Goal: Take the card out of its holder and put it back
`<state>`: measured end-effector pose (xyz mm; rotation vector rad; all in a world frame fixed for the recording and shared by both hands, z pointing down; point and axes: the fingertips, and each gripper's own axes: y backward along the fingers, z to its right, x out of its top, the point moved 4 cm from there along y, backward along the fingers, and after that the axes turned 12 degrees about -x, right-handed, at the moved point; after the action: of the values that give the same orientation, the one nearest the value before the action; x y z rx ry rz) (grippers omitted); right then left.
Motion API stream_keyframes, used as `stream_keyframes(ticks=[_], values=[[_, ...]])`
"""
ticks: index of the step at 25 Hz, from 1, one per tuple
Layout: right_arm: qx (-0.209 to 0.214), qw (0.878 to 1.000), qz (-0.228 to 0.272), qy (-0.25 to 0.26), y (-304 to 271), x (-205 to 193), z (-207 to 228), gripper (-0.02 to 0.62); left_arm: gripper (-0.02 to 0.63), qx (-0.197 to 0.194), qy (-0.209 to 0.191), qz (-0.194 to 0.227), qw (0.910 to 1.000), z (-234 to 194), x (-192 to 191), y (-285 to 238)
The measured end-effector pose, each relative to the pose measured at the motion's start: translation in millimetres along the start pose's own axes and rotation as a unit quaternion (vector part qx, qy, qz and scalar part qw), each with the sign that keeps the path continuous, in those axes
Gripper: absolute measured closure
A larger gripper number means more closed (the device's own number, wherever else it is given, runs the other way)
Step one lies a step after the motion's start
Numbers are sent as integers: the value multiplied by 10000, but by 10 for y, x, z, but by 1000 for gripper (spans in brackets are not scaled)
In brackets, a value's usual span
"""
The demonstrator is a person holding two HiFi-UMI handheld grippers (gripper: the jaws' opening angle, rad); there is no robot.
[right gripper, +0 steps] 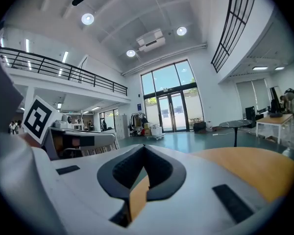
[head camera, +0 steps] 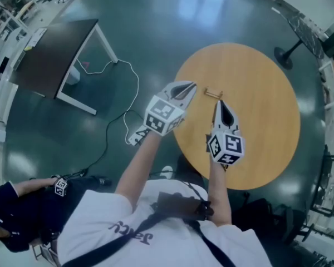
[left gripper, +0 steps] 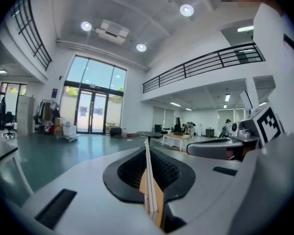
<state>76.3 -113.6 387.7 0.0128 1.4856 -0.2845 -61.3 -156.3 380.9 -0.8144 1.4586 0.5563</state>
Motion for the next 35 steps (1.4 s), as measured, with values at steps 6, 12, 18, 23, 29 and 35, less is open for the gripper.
stream_keyframes(ticks=[6,12,18,23,29,35], values=[[-155,9990,249,337,150,171,-129,580,580,473,50,386,9981,217,85,297],[-148,9977,405,515,316,216,-237,580,580,653,3,547,9964,489,42,401],[-143,9972,493,536,403,261,-298,580,580,696,-71,679,9952,610,68,520],[-80,9967,587,557,428,306,-353,580,580,766,-152,758,9941,596,118,595],[0,9967,584,571,427,297,-438,580,580,815,-176,873,9927,558,124,677],[35,9967,564,585,400,293,-477,580,580,844,-144,828,9929,492,78,707]])
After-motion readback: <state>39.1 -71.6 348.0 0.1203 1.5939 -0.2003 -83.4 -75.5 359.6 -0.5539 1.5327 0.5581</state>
